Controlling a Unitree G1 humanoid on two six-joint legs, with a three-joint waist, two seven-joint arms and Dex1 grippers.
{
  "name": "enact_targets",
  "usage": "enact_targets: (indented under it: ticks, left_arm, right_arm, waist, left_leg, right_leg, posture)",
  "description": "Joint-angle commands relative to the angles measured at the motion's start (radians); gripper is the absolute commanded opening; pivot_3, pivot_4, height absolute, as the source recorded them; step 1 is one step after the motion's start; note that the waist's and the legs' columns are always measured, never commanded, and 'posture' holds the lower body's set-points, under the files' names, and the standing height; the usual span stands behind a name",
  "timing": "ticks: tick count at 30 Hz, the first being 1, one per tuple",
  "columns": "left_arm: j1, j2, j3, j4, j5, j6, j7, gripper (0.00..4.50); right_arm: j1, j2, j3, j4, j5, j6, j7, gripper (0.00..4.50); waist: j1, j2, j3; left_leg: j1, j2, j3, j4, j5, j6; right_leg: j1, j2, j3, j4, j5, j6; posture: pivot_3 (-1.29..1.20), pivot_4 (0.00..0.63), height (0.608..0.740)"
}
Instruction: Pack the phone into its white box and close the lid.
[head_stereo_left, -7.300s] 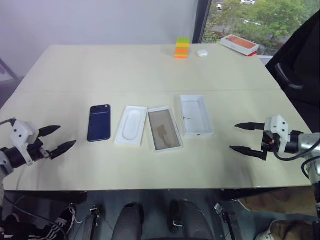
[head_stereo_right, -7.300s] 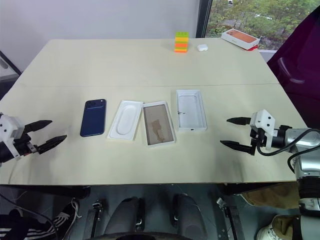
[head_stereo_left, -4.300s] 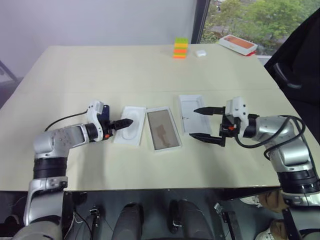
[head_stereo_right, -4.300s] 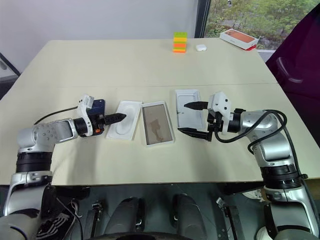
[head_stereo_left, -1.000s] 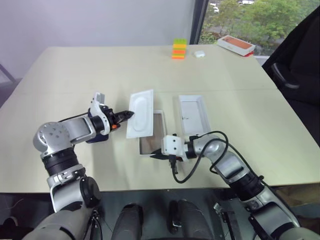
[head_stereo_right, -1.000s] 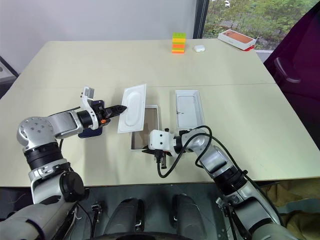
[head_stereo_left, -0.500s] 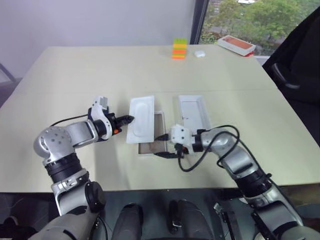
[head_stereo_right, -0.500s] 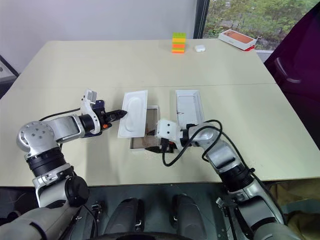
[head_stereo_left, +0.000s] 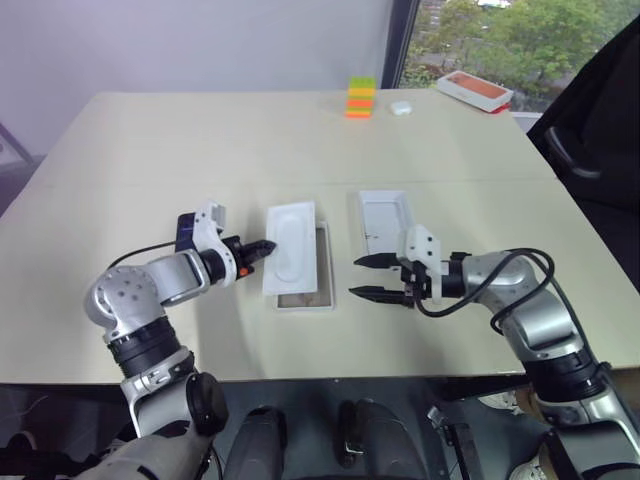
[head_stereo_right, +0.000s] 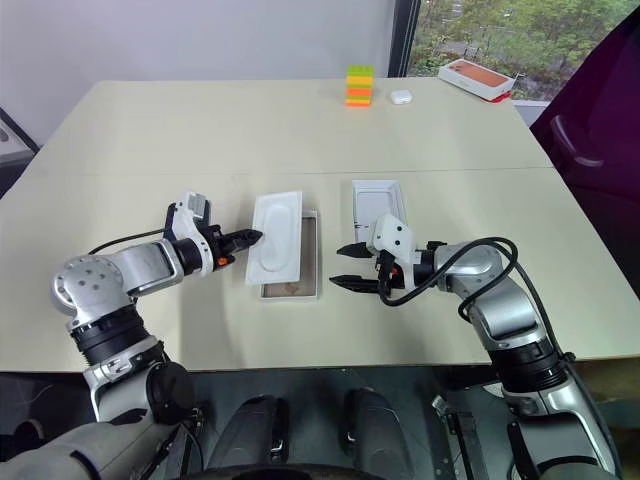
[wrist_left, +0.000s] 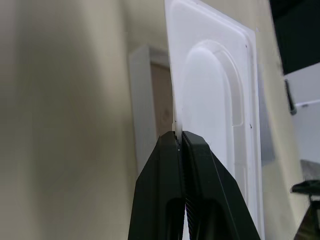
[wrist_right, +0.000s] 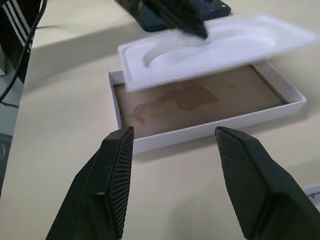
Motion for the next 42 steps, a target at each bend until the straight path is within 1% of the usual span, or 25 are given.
enact_targets:
  ticks: [1, 4, 7, 10, 12, 13, 18, 24, 28, 30, 31, 32, 35, 37, 38, 40, 41, 42]
  left_arm:
    - [0.006, 0.011, -0.032, -0.044, -0.011, 0.008, 0.000, 0.00]
    - [0.001, 0.010, -0.059, -0.054, 0.010, 0.007, -0.013, 0.00]
    - [0.003, -0.006, -0.064, -0.059, -0.001, 0.008, -0.009, 0.00]
    - [-0.002, -0.017, -0.055, -0.059, 0.004, 0.008, -0.004, 1.02]
    - [-0.009, -0.009, -0.062, -0.062, 0.004, 0.008, -0.010, 1.88]
    - [-0.014, -0.004, -0.064, -0.061, 0.002, 0.008, -0.010, 2.23]
    - [-0.034, 0.021, -0.055, -0.049, -0.022, 0.008, -0.013, 2.23]
    - [-0.044, 0.050, -0.060, -0.045, -0.056, 0.008, -0.009, 2.23]
    - [-0.032, 0.081, -0.074, -0.063, -0.119, 0.008, -0.030, 2.23]
    - [-0.020, 0.140, -0.103, -0.147, -0.141, -0.039, -0.113, 2.23]
    - [-0.003, 0.167, -0.121, -0.191, -0.131, -0.112, -0.159, 2.23]
    - [0.031, 0.224, -0.165, -0.243, -0.093, -0.216, -0.228, 2.23]
    - [0.122, 0.348, -0.236, -0.278, -0.025, -0.397, -0.364, 2.23]
    - [0.198, 0.418, -0.255, -0.260, 0.013, -0.532, -0.481, 2.31]
    - [0.226, 0.440, -0.263, -0.253, 0.033, -0.592, -0.521, 2.31]
    - [0.280, 0.462, -0.240, -0.218, 0.021, -0.680, -0.619, 2.31]
    - [0.302, 0.475, -0.238, -0.201, 0.018, -0.702, -0.648, 2.31]
    - [0.342, 0.480, -0.237, -0.195, 0.043, -0.786, -0.698, 2.31]
  right_arm:
    - [-0.027, 0.010, -0.014, 0.001, 0.007, -0.032, -0.014, 2.69]
    - [-0.027, 0.018, -0.005, 0.000, 0.007, -0.040, -0.023, 2.69]
    - [-0.021, 0.019, 0.004, 0.001, -0.002, -0.052, -0.026, 2.69]
    - [-0.020, 0.018, 0.011, 0.010, -0.008, -0.066, -0.029, 2.73]
    - [-0.023, 0.019, 0.013, 0.016, -0.009, -0.070, -0.031, 2.73]
    - [-0.027, 0.023, 0.014, 0.018, -0.010, -0.072, -0.034, 2.73]
    - [-0.035, 0.033, 0.017, 0.032, -0.012, -0.079, -0.039, 2.73]
    - [-0.056, 0.048, 0.022, 0.051, -0.019, -0.088, -0.041, 2.73]
    - [-0.078, 0.070, 0.029, 0.055, -0.018, -0.084, -0.054, 2.73]
    - [-0.101, 0.090, 0.023, 0.062, -0.019, -0.074, -0.079, 2.73]
    - [-0.115, 0.100, 0.017, 0.065, -0.017, -0.064, -0.095, 2.73]
    - [-0.133, 0.109, 0.015, 0.071, -0.021, -0.058, -0.114, 2.73]
    - [-0.188, 0.146, 0.016, 0.081, -0.026, -0.025, -0.172, 2.73]
    - [-0.220, 0.176, 0.044, 0.096, -0.055, -0.017, -0.212, 2.17]
    - [-0.228, 0.184, 0.058, 0.102, -0.073, -0.021, -0.224, 1.82]
    - [-0.249, 0.216, 0.082, 0.135, -0.116, -0.037, -0.268, 0.93]
    - [-0.256, 0.227, 0.089, 0.150, -0.131, -0.044, -0.282, 0.37]
    - [-0.259, 0.234, 0.112, 0.169, -0.168, -0.072, -0.299, 0.02]
  waist:
    - [0.000, 0.000, 0.000]
    - [0.001, 0.000, 0.000]
    - [0.002, 0.000, 0.000]
    - [0.003, 0.000, 0.000]
    - [0.002, 0.000, 0.000]
    - [0.002, 0.000, 0.000]
    - [0.001, 0.000, 0.000]
    - [0.002, 0.000, 0.000]
    - [0.001, 0.000, 0.000]
    - [-0.003, 0.000, 0.000]
    - [-0.003, 0.000, 0.000]
    - [-0.005, 0.000, 0.000]
    - [-0.018, 0.000, 0.000]
    - [-0.022, 0.000, 0.000]
    - [-0.020, 0.001, 0.000]
    - [-0.020, 0.000, 0.000]
    - [-0.019, 0.000, 0.000]
    - [-0.017, 0.000, 0.000]
  left_leg:
    - [0.000, 0.000, 0.000, 0.000, 0.000, 0.000]
    - [0.000, 0.000, 0.000, 0.000, 0.000, 0.000]
    - [-0.001, 0.000, 0.000, 0.000, 0.000, 0.000]
    - [-0.002, 0.000, 0.000, 0.000, 0.000, 0.000]
    - [-0.002, 0.000, 0.000, 0.000, 0.000, 0.000]
    - [-0.002, 0.000, 0.000, 0.000, 0.000, 0.000]
    - [-0.002, 0.000, -0.002, 0.000, 0.000, 0.000]
    - [-0.006, 0.000, -0.002, 0.000, 0.000, 0.000]
    - [-0.009, 0.000, -0.003, 0.000, 0.000, 0.000]
    - [-0.009, 0.000, -0.003, 0.000, 0.000, 0.000]
    - [-0.010, 0.000, -0.003, 0.000, 0.000, 0.000]
    - [-0.011, 0.000, -0.003, 0.000, 0.000, -0.001]
    - [-0.010, 0.001, -0.002, 0.000, 0.002, -0.003]
    - [-0.010, 0.001, -0.002, -0.001, 0.002, -0.004]
    - [-0.010, 0.001, -0.002, -0.001, 0.002, -0.004]
    - [-0.011, 0.001, -0.002, 0.000, 0.002, -0.004]
    - [-0.011, 0.001, -0.002, 0.000, 0.002, -0.004]
    - [-0.011, 0.001, -0.002, 0.000, 0.002, -0.004]
  right_leg:
    - [0.000, 0.000, 0.000, 0.000, 0.000, 0.000]
    - [0.000, 0.000, 0.000, 0.000, 0.000, 0.000]
    - [0.000, 0.000, 0.000, -0.001, 0.000, 0.000]
    - [-0.001, 0.000, 0.000, -0.001, 0.000, 0.000]
    - [-0.001, 0.000, 0.000, -0.001, 0.000, 0.000]
    - [-0.001, 0.000, 0.000, -0.001, 0.000, 0.000]
    - [-0.001, 0.001, -0.001, -0.001, 0.000, 0.000]
    - [-0.004, 0.001, -0.001, -0.001, 0.000, 0.000]
    - [-0.006, 0.000, -0.002, -0.001, 0.000, 0.000]
    - [-0.008, 0.000, -0.001, 0.000, 0.000, 0.000]
    - [-0.009, 0.001, -0.001, 0.000, 0.000, 0.000]
    - [-0.010, 0.001, -0.001, 0.001, 0.000, -0.001]
    - [-0.011, 0.001, -0.001, 0.001, 0.002, -0.004]
    - [-0.011, 0.001, -0.001, 0.001, 0.003, -0.005]
    - [-0.011, 0.001, -0.001, 0.001, 0.003, -0.005]
    - [-0.011, 0.001, -0.001, 0.001, 0.003, -0.006]
    - [-0.011, 0.001, -0.001, 0.001, 0.003, -0.006]
    - [-0.012, 0.001, -0.001, 0.001, 0.003, -0.006]
  posture:
    - [0.00, 0.150, 0.740]
    - [0.00, 0.150, 0.740]
    - [0.00, 0.150, 0.740]
    - [0.00, 0.150, 0.740]
    - [0.00, 0.150, 0.740]
    - [0.00, 0.150, 0.740]
    - [0.00, 0.150, 0.740]
    - [0.00, 0.150, 0.740]
    - [0.00, 0.150, 0.740]
    - [0.00, 0.150, 0.740]
    - [0.00, 0.150, 0.740]
    - [0.00, 0.150, 0.740]
    - [0.00, 0.150, 0.740]
    - [0.00, 0.150, 0.740]
    - [0.00, 0.150, 0.740]
    - [0.00, 0.150, 0.740]
    - [0.00, 0.150, 0.740]
    - [0.00, 0.150, 0.740]
